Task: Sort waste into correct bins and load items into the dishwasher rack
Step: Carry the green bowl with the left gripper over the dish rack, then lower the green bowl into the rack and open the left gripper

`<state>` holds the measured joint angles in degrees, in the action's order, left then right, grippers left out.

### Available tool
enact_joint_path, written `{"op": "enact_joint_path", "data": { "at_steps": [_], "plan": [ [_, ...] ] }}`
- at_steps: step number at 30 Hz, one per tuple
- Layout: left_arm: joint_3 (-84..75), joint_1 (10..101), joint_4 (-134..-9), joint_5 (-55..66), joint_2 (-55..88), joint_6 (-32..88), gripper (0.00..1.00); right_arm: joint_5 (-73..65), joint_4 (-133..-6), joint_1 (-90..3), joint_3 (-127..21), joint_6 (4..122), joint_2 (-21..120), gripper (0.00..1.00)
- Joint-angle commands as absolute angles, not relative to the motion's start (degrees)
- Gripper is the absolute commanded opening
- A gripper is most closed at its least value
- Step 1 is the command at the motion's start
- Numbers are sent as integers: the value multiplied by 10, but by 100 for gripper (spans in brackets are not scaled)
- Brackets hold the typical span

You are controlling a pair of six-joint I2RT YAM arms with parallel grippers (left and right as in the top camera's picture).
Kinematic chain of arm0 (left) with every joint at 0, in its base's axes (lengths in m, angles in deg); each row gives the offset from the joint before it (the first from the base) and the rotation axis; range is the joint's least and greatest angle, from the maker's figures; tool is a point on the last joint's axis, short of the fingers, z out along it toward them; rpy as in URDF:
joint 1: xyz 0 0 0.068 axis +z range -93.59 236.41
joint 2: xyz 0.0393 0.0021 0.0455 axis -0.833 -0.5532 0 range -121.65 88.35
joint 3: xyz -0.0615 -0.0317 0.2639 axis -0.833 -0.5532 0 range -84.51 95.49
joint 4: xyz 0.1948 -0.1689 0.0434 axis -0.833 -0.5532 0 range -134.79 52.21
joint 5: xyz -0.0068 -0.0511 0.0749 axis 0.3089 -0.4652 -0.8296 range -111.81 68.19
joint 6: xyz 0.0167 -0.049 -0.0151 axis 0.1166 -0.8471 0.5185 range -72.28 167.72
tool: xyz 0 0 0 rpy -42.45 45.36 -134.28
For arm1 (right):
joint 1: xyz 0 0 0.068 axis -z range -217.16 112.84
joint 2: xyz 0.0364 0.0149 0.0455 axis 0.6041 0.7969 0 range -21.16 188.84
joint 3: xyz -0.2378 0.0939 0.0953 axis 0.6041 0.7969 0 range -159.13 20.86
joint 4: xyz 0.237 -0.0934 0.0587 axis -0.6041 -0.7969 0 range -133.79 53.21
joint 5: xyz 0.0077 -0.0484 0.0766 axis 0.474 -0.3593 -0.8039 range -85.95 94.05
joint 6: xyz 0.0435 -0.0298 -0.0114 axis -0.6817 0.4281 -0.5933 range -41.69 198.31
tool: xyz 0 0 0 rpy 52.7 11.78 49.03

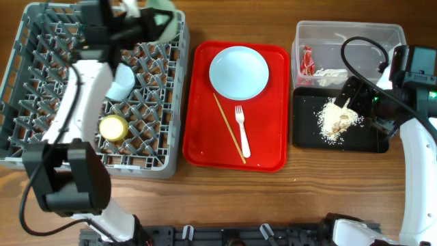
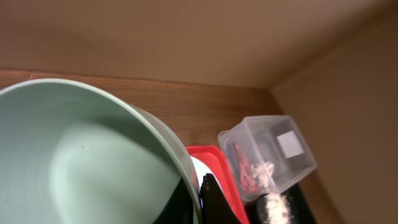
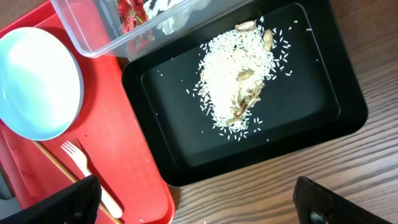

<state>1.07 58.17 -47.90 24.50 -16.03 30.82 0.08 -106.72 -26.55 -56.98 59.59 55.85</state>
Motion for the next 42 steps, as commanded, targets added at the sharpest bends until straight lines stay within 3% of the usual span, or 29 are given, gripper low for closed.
{"op": "enact_joint_path", "data": {
  "at_steps": [1, 13, 31, 33, 35, 36, 40, 42],
  "plan": [
    [11, 623, -454, 358, -195, 265, 4, 10, -1069, -264, -580, 603, 554, 100],
    [11, 690, -316, 440, -294, 112, 4, 10, -1069, -264, -580, 603, 554, 100],
    [11, 734, -311, 431, -333, 112, 4, 10, -1070, -264, -580, 601, 554, 100],
    [11, 747, -313, 431, -333, 112, 13, 10, -1069, -264, -580, 601, 554, 100],
    [11, 761, -326, 428, -333, 112, 37, 10, -1068, -264, -580, 601, 554, 100],
    [11, 766, -333, 426, -333, 112, 41, 10, -1069, -264, -580, 601, 554, 100],
    [11, 781, -347, 427, -333, 112, 43, 10, -1068, -264, -580, 601, 554, 100],
    [11, 791, -351, 427, -333, 112, 48, 10, -1069, -264, -580, 601, 554, 100]
  ]
}}
